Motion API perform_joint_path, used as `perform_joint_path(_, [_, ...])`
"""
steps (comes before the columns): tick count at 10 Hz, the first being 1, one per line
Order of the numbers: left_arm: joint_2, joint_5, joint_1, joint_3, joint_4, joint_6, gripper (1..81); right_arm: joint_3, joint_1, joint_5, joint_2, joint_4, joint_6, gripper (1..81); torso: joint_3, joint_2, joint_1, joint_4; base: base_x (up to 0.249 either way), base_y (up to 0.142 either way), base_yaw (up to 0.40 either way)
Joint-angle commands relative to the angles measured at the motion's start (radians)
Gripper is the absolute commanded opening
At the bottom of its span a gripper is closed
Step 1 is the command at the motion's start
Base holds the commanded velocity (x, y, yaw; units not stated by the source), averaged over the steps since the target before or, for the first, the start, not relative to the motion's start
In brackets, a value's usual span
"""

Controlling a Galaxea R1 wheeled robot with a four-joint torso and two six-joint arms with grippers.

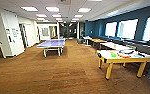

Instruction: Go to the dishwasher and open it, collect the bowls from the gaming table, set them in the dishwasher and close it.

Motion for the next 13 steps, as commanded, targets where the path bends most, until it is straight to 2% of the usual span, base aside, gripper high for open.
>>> perform_joint_path(1, [-0.01, 0.042, -0.061, 0.0, 0.005, 0.002, 81.1, 0.005, 0.056, -0.042, 0.0, -0.004, -0.001, 81.1, 0.0, 0.0, 0.0, 0.0, 0.154, 0.0, 0.0])
perform_joint_path(13, [0.0, 0.044, -0.064, -0.015, -0.001, -0.002, 81.1, 0.002, 0.055, -0.042, 0.001, -0.004, -0.001, 81.1, 0.0, 0.0, 0.0, 0.0, 0.152, 0.0, 0.0])
